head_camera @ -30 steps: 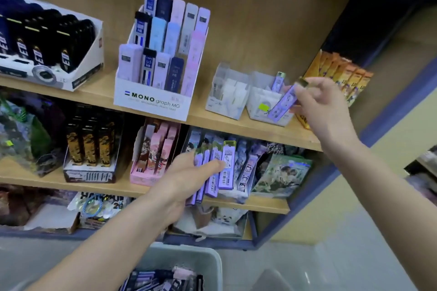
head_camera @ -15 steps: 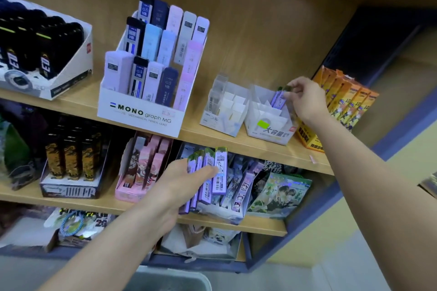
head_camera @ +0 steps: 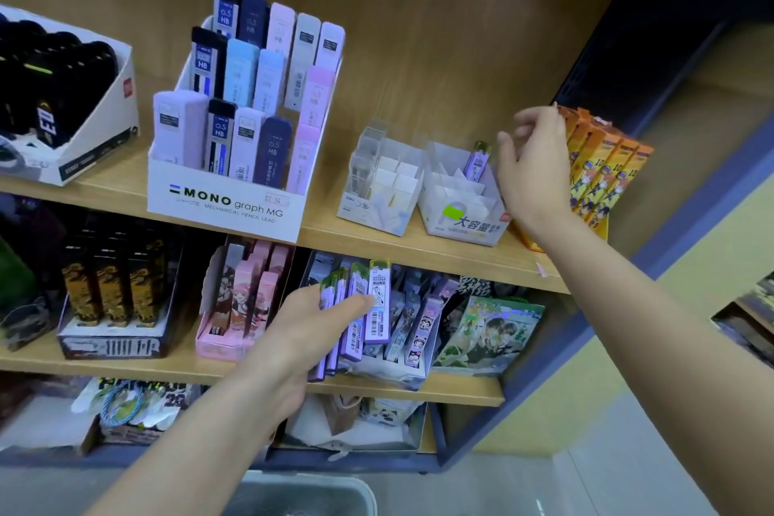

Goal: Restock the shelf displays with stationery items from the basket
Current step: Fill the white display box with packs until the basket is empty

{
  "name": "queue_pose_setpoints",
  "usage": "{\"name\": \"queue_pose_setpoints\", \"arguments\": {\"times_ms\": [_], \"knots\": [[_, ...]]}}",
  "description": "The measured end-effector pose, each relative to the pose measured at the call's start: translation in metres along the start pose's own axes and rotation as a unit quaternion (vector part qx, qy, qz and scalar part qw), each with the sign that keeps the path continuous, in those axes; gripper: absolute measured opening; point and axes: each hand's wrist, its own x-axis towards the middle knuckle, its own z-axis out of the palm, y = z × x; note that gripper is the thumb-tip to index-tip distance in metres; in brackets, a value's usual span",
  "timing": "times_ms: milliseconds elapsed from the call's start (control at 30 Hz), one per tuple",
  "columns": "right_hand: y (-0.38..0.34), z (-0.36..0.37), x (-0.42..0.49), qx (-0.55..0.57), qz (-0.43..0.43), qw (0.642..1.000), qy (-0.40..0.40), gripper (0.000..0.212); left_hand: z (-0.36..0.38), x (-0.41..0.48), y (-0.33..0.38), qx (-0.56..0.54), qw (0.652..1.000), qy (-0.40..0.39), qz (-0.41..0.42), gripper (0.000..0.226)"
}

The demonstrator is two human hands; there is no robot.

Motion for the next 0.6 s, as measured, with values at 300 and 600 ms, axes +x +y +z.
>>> {"name": "queue_pose_setpoints", "arguments": {"times_ms": [300, 600], "knots": [[-0.058, -0.023, -0.107, 0.118, 0.098, 0.914, -0.377, 0.027, 0.005, -0.011, -0.001, 0.041, 0.998, -0.012, 0.039, 0.014], [-0.051, -0.048, -0.072, 0.226, 0.17, 0.917, -0.282, 0.018, 0.003, -0.014, -0.003, -0.004, 1.0, -0.008, 0.017, 0.016]]}}
